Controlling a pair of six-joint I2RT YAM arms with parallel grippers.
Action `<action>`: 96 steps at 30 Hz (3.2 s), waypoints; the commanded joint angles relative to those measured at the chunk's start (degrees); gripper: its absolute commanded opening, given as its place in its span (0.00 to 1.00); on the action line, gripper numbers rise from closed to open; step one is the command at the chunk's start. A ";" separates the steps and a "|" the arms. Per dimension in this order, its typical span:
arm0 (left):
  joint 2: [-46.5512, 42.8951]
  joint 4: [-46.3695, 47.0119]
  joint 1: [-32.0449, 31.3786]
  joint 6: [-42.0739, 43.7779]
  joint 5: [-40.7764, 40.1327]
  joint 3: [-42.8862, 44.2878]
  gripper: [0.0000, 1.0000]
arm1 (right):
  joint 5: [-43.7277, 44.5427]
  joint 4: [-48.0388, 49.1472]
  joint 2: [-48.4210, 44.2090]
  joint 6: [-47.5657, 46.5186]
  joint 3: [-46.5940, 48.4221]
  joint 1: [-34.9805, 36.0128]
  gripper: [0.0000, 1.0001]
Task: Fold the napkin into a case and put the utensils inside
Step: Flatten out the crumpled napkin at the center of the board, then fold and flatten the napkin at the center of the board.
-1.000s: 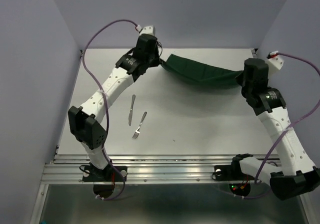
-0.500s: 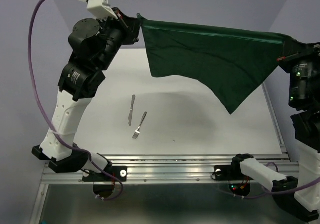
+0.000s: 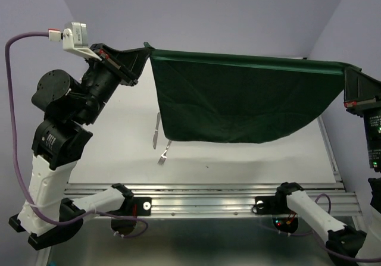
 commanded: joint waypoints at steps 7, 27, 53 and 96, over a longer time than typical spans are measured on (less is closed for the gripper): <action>-0.87 2.35 1.74 2.00 -10.71 -5.32 0.00 | 18.84 0.18 0.38 -1.90 -7.43 -0.90 0.01; 38.41 10.27 15.10 2.53 6.69 -5.96 0.00 | 18.17 31.73 37.09 -11.66 -27.06 -6.51 0.01; 58.75 9.11 18.70 4.03 15.39 3.69 0.00 | -1.80 33.41 55.07 -4.28 -26.22 -17.25 0.01; 30.97 11.67 8.42 -2.83 13.63 -33.18 0.00 | -0.31 20.31 20.78 3.99 -60.19 -17.78 0.01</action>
